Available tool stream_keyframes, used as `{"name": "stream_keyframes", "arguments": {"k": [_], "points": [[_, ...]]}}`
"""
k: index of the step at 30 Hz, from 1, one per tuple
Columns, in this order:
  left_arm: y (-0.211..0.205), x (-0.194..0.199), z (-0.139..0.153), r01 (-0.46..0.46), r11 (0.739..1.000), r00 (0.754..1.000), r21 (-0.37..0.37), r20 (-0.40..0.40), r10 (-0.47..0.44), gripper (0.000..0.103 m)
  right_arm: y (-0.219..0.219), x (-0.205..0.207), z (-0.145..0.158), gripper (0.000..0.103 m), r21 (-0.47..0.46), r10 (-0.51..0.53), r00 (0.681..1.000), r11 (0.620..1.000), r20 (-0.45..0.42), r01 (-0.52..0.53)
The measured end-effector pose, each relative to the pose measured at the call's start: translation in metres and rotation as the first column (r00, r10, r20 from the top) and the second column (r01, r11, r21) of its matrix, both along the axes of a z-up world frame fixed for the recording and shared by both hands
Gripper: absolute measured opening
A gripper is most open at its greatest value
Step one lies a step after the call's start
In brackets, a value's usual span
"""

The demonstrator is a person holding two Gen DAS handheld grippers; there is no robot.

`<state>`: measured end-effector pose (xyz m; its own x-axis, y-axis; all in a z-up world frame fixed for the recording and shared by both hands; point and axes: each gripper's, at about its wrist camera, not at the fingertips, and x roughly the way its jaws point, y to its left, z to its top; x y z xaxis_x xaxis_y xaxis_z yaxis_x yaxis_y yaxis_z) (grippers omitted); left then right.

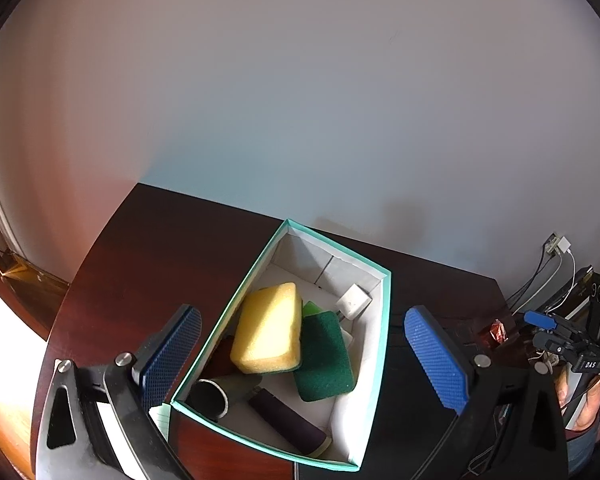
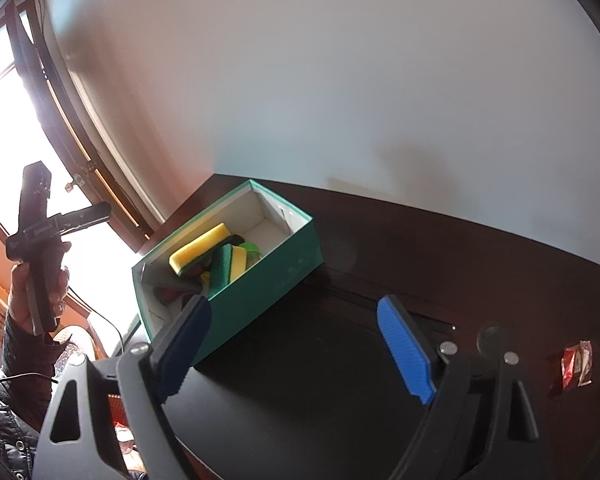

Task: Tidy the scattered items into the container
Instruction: 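Move both tools back toward the red snack packets and cotton-swab packets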

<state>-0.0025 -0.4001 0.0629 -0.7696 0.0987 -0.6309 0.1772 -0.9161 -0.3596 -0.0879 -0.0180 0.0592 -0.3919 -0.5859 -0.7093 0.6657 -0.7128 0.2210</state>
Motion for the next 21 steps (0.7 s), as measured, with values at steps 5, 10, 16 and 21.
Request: {"name": "stream_keyframes", "arguments": {"k": [5, 10, 16, 21], "points": [[0.011, 0.0, 0.004, 0.022, 1.0, 1.0, -0.007, -0.008, -0.022, 0.103, 0.017, 0.006, 0.002, 0.087, 0.008, -0.027, 1.0, 1.0, -0.008, 0.027], [0.023, 0.002, 0.011, 0.043, 0.999, 0.999, -0.017, -0.024, -0.043, 0.103, 0.04, 0.012, 0.002, 0.089, 0.005, -0.066, 0.998, 0.998, -0.011, 0.066], [0.046, -0.004, 0.018, 0.091, 0.996, 0.995, -0.017, -0.039, -0.091, 0.103, 0.071, 0.015, -0.001, 0.089, 0.006, -0.123, 0.992, 0.992, 0.008, 0.123], [0.091, -0.013, 0.024, 0.185, 0.981, 0.981, -0.05, -0.045, -0.187, 0.103, 0.105, 0.027, 0.003, 0.089, -0.021, -0.183, 0.983, 0.983, 0.01, 0.183]]}}
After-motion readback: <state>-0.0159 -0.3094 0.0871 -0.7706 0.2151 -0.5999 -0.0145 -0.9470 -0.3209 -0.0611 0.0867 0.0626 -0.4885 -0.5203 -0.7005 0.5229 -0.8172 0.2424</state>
